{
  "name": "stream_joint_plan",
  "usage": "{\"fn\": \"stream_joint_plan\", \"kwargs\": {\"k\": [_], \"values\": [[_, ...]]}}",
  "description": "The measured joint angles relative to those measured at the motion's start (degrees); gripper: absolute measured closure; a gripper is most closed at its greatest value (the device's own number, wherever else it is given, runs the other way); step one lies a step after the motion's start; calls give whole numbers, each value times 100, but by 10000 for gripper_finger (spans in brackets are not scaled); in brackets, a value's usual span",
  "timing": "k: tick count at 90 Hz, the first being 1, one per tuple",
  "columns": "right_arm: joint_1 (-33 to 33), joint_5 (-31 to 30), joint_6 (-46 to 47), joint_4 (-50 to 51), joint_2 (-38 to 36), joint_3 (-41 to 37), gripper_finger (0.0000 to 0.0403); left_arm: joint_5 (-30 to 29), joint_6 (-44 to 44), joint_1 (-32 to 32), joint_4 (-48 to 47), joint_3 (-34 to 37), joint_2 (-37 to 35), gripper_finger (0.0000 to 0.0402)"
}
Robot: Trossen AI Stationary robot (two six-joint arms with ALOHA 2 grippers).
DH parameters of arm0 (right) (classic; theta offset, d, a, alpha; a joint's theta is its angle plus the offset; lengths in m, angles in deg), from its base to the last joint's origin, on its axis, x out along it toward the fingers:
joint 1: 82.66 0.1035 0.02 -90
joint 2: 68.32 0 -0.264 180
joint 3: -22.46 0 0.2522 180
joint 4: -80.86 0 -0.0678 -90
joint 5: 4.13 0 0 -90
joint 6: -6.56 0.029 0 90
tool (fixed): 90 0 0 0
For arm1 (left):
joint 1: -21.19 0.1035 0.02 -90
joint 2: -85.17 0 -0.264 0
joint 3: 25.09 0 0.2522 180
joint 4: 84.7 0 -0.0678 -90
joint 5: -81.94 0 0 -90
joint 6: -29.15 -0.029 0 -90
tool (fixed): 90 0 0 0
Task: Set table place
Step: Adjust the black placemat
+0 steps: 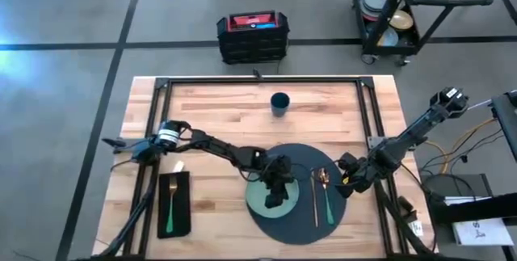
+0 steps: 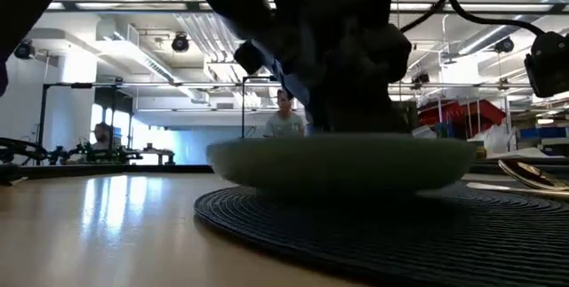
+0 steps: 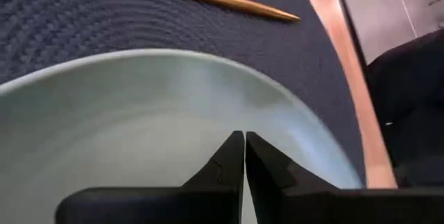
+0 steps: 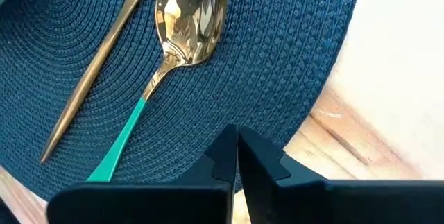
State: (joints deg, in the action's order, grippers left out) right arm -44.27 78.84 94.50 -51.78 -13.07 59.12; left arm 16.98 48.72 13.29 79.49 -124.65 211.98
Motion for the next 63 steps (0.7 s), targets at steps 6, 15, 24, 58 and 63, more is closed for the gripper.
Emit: {"fn": "stream_joint_plan", "kwargs": {"k": [6, 15, 24, 58, 63], "values": [[-1, -2, 7, -2, -7, 0, 403, -46, -52, 19, -12, -109, 66, 401], [-4, -52, 76, -9, -4, 4, 403, -222, -160, 40, -5, -292, 132, 401], [-4, -117, 103, -13, -4, 4, 403, -337, -243, 80, -42, -400, 133, 401], [-2, -363, 166, -17, -59, 6, 403, -458, -260, 116, -552, -1191, 68, 402], [-2, -361, 164, -2, -66, 20, 403, -559, -279, 116, -898, -1325, 68, 401]]}}
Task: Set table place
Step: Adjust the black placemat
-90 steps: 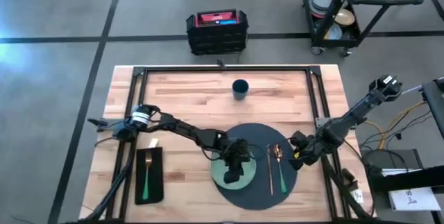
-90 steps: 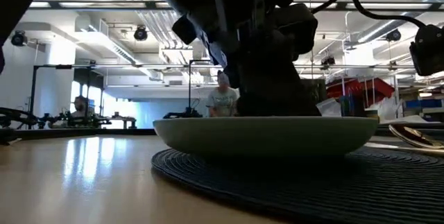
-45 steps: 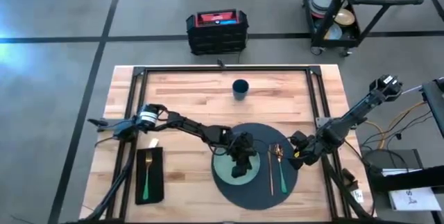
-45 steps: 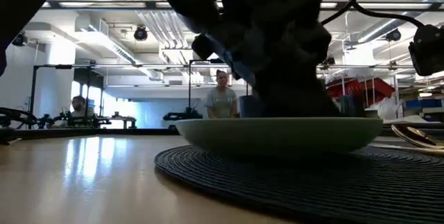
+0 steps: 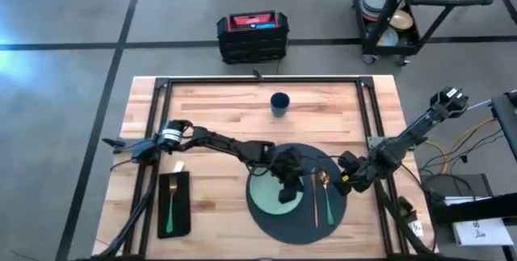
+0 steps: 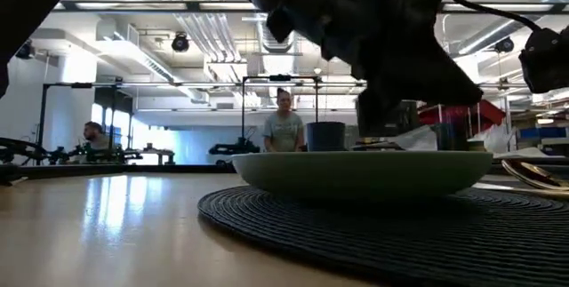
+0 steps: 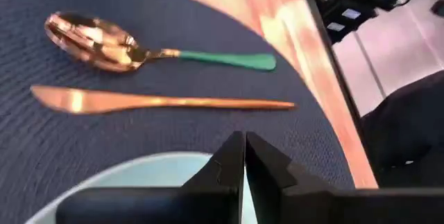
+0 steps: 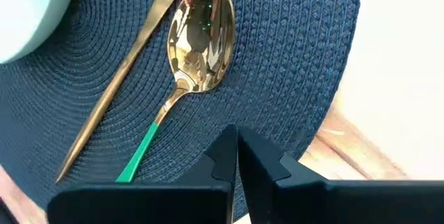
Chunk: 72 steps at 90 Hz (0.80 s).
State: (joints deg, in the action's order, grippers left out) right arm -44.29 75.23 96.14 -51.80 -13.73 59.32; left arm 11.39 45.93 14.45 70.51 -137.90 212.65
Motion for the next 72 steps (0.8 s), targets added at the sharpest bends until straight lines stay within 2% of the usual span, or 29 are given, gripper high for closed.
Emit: {"fn": "stream_joint_plan", "kwargs": {"k": [20, 35, 57, 72], "values": [[162, 362, -101, -17, 10, 246, 403, -739, -232, 11, -1994, -356, -204, 402], [453, 589, -82, -13, 204, 274, 403, -1198, -282, 0, -2812, -352, -643, 402], [551, 621, -16, -51, 891, 177, 403, -1797, -286, -44, -2866, -330, -1314, 402], [551, 658, -92, -647, 1285, 165, 403, -2089, -376, -44, -2850, -328, -1712, 402]]}}
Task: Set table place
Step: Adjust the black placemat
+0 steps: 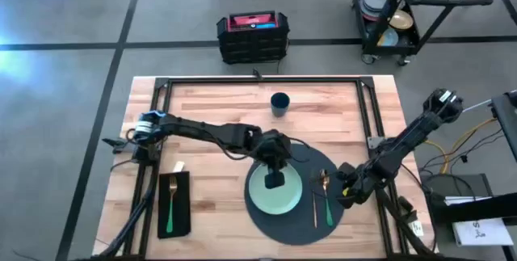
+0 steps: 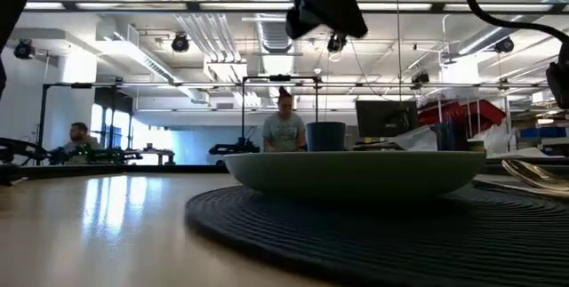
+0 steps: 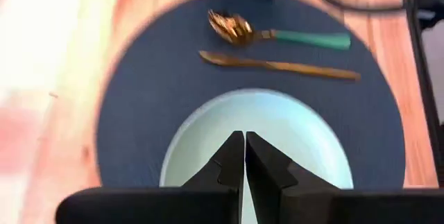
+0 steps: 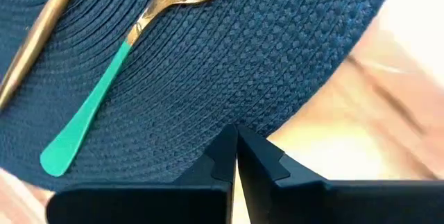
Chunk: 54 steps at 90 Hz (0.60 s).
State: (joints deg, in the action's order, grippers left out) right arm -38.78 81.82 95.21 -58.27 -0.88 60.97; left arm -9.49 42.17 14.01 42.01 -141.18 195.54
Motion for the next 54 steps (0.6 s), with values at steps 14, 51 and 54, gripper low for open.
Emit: {"fn": "stream_joint_plan", "kwargs": {"k": [14, 51, 54], "values": [[-43, -64, -17, -383, 237, -8, 403, -215, -35, 0, 8, 4, -267, 402], [-924, -321, -842, -662, 313, -34, 403, -255, 85, -55, 2, 107, -338, 402], [-1008, -320, -916, -663, 313, -34, 403, -253, 120, -66, 0, 135, -338, 402]]}}
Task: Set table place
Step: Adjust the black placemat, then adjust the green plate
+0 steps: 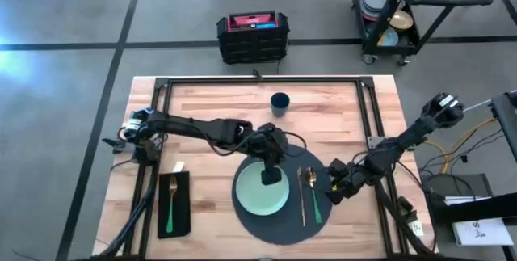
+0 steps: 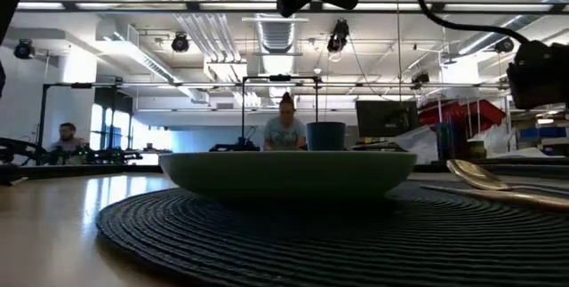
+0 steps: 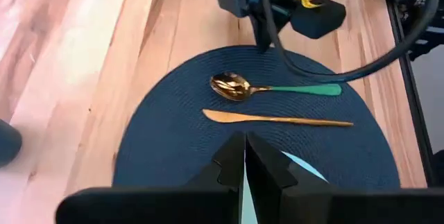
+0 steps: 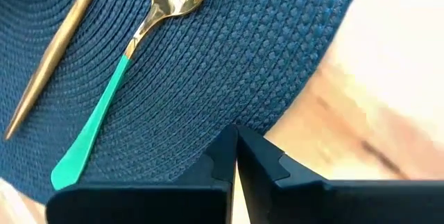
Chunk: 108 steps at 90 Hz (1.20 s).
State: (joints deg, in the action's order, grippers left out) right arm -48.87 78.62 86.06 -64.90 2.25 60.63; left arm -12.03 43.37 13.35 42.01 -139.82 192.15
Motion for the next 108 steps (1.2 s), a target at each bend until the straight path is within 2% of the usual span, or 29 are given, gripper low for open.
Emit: {"fn": "stream_joint_plan", "kwargs": {"k": [30, 60, 79, 93, 108], "values": [[-747, 11, -812, 22, -60, 34, 403, 2, 327, -55, 15, 360, 0, 402], [-797, -182, -922, 63, -177, 179, 403, 198, 873, -192, 486, 1221, 2, 402], [-797, -234, -1024, 39, -184, 312, 403, 393, 1315, -287, 1427, 2012, 4, 402], [-797, -346, -1133, 30, -184, 414, 403, 644, 1705, -302, 2523, 2651, 2, 402], [-797, -352, -1195, 31, -186, 448, 403, 642, 2013, -302, 3260, 3163, 2, 402]]}}
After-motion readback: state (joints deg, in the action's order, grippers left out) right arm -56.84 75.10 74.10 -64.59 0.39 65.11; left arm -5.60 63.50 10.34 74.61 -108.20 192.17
